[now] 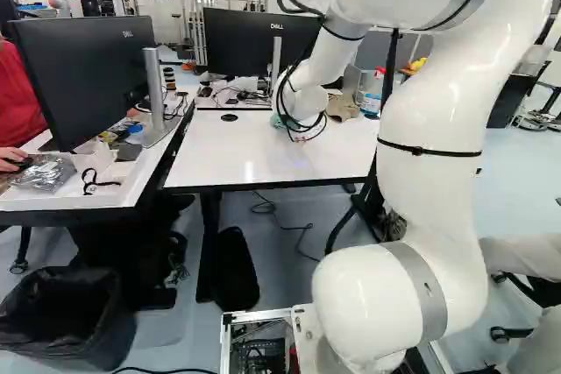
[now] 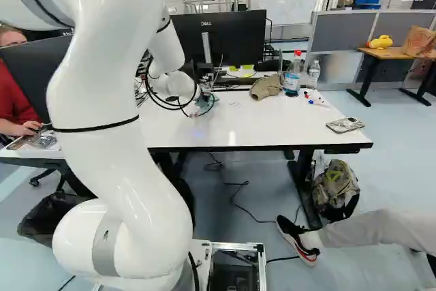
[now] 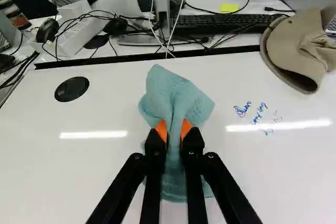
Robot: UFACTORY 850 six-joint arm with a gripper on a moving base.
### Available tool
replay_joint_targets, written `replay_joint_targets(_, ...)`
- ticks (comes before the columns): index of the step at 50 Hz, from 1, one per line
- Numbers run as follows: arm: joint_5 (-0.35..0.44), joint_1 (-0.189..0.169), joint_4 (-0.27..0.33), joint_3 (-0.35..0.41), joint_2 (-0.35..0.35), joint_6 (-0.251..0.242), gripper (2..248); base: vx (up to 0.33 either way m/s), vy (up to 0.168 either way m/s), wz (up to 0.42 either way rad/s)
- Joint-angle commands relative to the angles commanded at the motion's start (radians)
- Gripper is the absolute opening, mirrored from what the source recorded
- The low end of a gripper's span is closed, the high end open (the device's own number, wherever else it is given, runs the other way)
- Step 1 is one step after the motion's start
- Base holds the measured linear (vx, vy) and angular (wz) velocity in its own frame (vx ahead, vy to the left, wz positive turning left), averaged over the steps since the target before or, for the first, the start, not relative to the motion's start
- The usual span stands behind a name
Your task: Clean the table with the green towel
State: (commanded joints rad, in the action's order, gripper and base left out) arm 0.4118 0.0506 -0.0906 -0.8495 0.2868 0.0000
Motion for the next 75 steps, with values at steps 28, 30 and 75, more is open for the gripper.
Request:
replay_joint_targets(28,0.0,0.017,0.0,0.151,-0.143,0.0,48,0.0,0.0,0.0)
replay_joint_targets(30,0.0,0.017,0.0,0.162,-0.152,0.0,48,0.0,0.0,0.0)
replay_joint_targets(75,0.0,0.016,0.0,0.403,-0.387,0.0,48,0.0,0.0,0.0)
